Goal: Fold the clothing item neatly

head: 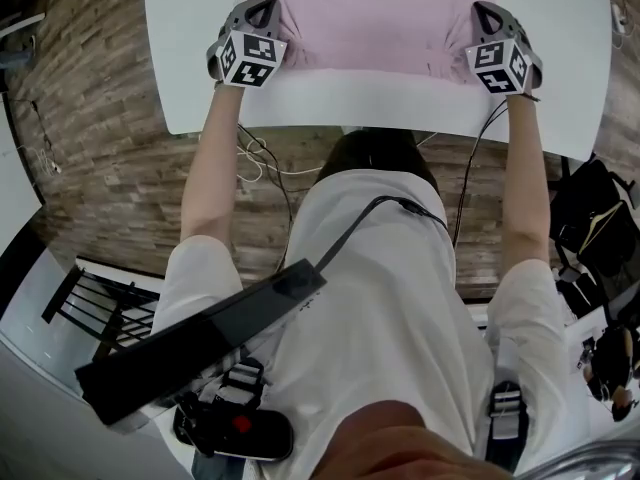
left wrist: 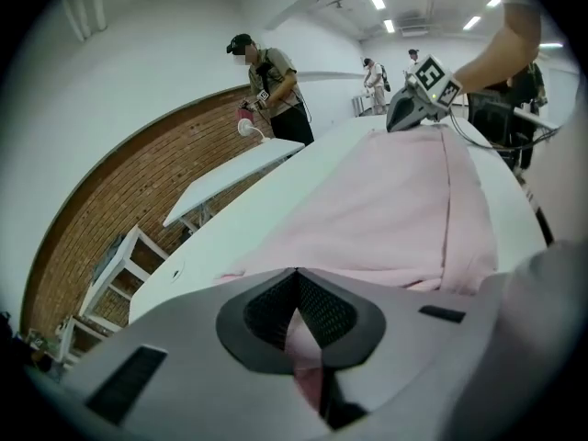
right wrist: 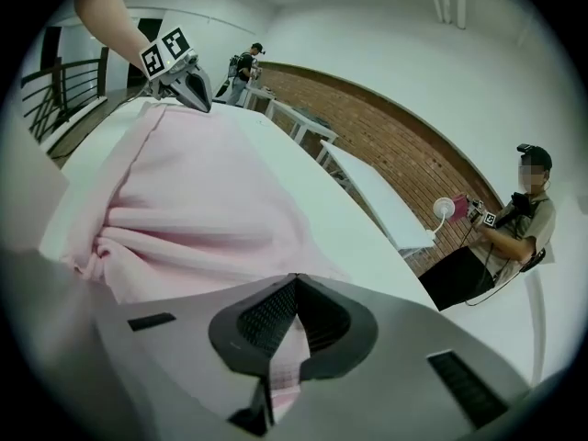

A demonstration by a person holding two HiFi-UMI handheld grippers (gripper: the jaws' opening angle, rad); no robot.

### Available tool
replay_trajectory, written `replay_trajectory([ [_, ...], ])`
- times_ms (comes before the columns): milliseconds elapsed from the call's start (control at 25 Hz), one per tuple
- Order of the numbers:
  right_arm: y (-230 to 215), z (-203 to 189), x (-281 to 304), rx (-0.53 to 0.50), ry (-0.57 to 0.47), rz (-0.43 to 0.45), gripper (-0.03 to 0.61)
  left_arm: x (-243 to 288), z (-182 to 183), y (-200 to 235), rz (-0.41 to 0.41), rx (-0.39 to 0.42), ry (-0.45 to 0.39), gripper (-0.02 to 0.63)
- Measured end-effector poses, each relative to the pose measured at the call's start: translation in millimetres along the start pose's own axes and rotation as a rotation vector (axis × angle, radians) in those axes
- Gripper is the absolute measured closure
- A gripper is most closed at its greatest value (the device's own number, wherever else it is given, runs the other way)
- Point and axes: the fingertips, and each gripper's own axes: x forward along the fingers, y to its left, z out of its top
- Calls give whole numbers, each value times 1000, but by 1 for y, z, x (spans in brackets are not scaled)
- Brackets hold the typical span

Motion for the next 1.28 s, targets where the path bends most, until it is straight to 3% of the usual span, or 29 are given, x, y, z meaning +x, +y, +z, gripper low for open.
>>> replay_trajectory([
  [280,-2,-16,18,39,46,2,575,18,-14,1,12,-1,28,612],
  [520,-5,-17,20,87,40,-16,575,26,-13,2,19,-76,0,612],
  [640,-5,-9,14,73,29,-44,575,23,-9,2,46,-50,1,611],
  [880,11,21,-17,65,-57,-64,575,-1,5,-1,90,16,-34,611],
  [1280,64,40,-76,119,-92,-30,575,-63,13,-50,19,14,-106,612],
])
